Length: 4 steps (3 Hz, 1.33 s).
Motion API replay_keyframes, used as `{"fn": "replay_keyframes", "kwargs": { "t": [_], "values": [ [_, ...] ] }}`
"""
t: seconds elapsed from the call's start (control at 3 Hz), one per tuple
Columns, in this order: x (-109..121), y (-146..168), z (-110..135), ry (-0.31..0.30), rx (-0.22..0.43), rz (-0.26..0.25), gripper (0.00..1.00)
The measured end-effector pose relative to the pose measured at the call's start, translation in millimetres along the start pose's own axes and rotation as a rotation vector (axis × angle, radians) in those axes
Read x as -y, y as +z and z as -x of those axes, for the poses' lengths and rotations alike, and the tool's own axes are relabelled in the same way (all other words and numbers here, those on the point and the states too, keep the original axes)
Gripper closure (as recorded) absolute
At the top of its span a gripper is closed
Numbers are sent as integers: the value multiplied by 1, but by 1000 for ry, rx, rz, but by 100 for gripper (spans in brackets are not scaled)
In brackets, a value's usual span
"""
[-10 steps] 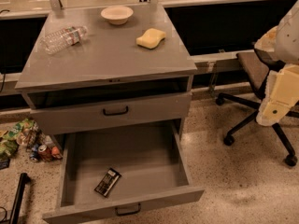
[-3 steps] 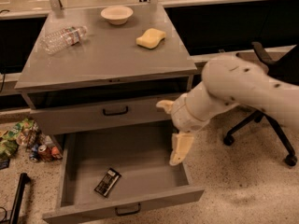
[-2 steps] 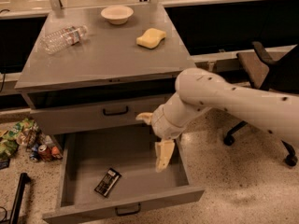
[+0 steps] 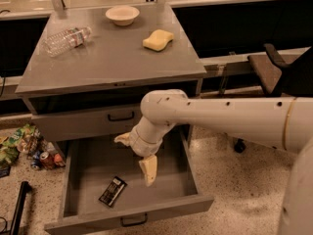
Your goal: Pick rxbar chocolate from middle drawer and place on counter
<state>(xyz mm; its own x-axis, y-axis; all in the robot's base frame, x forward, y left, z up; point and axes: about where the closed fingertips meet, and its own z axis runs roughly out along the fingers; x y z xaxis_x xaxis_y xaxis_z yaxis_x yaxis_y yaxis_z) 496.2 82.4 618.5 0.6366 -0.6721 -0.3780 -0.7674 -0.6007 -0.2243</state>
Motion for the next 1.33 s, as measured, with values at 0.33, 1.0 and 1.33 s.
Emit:
{"fn": "replay_keyframes", "kwargs": {
  "t": [0.33, 1.0, 1.33],
  "values": [
    [1, 4, -1, -24, -17, 5, 0],
    [31, 76, -7, -115, 11, 86, 0],
    [49, 115, -8, -164, -11, 145, 0]
  ]
}}
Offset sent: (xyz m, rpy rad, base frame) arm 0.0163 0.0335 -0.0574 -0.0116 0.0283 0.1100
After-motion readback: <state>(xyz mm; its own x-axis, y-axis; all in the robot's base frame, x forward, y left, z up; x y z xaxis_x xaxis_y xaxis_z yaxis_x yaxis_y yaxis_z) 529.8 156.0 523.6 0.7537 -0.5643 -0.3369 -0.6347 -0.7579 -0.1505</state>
